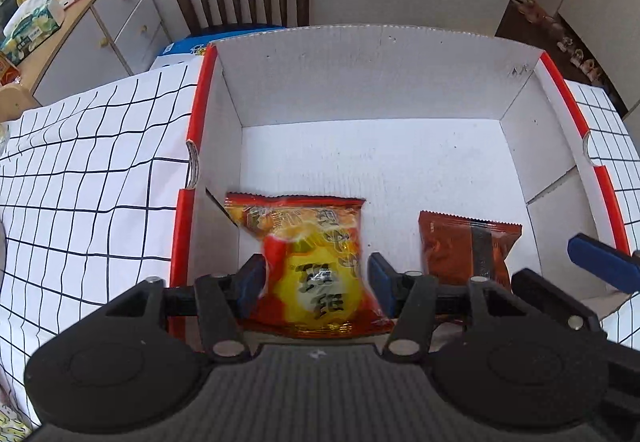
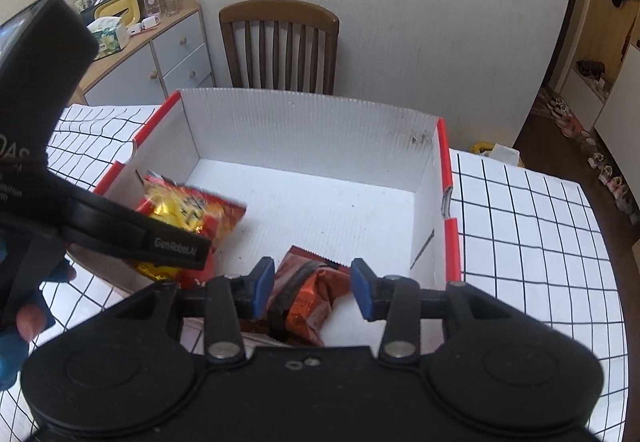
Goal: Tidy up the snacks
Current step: 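Lower both snacks into the box and open both tools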
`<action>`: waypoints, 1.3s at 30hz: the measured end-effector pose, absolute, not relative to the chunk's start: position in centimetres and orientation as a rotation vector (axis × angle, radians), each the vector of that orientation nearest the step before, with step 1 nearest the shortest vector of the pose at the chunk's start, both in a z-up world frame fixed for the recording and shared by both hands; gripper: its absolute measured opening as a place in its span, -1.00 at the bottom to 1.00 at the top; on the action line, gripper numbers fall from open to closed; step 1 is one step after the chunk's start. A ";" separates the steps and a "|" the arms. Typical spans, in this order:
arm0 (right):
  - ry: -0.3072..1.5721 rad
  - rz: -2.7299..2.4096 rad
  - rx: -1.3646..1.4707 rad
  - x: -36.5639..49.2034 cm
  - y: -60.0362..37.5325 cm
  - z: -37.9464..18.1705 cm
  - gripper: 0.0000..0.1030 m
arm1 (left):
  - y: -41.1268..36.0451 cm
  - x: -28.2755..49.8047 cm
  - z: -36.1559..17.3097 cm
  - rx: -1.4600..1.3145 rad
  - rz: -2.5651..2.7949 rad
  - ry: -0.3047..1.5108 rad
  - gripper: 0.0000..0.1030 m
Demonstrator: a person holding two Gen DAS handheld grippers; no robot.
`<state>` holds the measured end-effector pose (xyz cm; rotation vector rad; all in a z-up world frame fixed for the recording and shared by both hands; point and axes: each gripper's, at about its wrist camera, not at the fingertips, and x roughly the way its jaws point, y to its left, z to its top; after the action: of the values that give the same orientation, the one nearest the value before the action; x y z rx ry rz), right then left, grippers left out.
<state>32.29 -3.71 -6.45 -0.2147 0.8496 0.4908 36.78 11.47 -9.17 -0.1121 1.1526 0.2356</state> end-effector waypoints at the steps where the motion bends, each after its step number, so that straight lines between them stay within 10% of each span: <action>1: 0.847 0.488 -0.218 32.3 -3.8 -6.5 -0.16 | 11.5 36.7 -9.0 -0.115 0.235 1.143 0.37; 39: 0.690 0.549 -0.129 23.5 -8.4 1.8 0.36 | 9.2 24.4 0.9 -0.123 0.194 0.888 0.38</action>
<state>23.46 -8.44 1.75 -0.1292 0.6898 0.5489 24.36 9.25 0.90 -0.1232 0.8876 0.1938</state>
